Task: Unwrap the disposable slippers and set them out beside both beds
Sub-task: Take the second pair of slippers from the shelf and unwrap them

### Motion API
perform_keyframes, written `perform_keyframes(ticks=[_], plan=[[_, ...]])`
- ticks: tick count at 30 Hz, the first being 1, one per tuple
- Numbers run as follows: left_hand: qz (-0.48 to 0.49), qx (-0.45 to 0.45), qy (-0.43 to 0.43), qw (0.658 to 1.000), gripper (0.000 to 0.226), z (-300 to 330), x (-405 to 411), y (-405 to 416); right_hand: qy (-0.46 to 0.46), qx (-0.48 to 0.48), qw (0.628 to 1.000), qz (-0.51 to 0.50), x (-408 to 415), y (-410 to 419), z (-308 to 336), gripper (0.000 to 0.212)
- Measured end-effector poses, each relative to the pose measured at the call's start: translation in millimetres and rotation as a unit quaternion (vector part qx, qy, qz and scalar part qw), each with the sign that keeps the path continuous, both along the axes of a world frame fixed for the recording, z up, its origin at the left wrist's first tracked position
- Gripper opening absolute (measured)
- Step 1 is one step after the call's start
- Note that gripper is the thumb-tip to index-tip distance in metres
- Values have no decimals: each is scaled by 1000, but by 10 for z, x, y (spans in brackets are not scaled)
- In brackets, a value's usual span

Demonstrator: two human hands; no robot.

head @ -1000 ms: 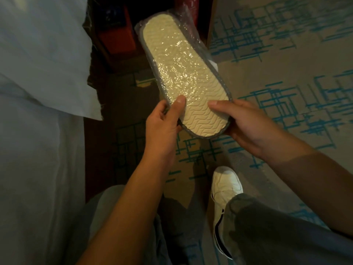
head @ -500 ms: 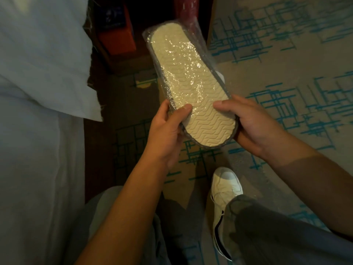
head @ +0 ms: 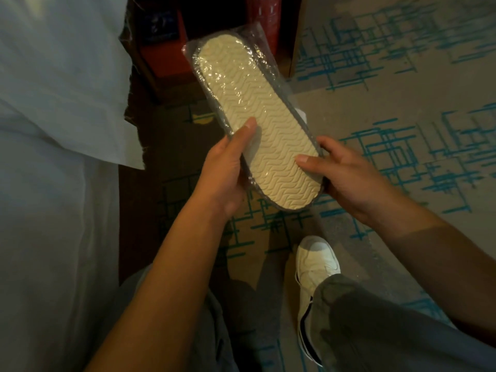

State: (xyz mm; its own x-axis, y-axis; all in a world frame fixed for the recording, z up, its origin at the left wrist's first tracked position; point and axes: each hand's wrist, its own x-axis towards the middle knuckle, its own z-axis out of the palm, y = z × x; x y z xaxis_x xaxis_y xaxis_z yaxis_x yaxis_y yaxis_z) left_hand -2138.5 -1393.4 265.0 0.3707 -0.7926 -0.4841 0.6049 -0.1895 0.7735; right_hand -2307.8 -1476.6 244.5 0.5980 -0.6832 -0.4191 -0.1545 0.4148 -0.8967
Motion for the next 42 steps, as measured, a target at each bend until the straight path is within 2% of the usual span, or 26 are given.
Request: perform_keyframes(ticks=[6, 10, 15, 20, 23, 27, 30, 36, 40, 42], plan=[[-21, -12, -41, 999, 33, -41, 98, -65, -23, 37, 999, 27, -93, 23, -86, 41], [25, -20, -35, 999, 27, -51, 89, -129, -30, 8, 999, 31, -135, -42, -59, 46], [46, -13, -53, 997, 37, -22, 75, -184, -40, 4, 999, 24, -213, -36, -118, 59], [90, 2, -30, 995, 30, -42, 83, -205, -27, -19, 999, 3, -300, -29, -203, 65], [138, 4, -4, 990, 29, -59, 167, -213, -18, -27, 999, -5, -386, -9, -272, 59], [151, 5, 2, 989, 28, -58, 250, -209, -10, -30, 999, 7, -488, 51, -370, 60], [149, 3, -19, 989, 29, -112, 245, -207, -2, -24, 1000, 12, -521, 80, -431, 66], [181, -17, -68, 981, 35, -245, 112, -246, 37, -99, 994, 26, -353, 50, -313, 40], [204, -7, -95, 974, 48, -234, 208, -308, 26, -103, 993, 52, -323, 14, -282, 42], [206, -5, -98, 974, 44, -210, 249, -354, 20, -101, 993, 53, -321, -1, -274, 43]])
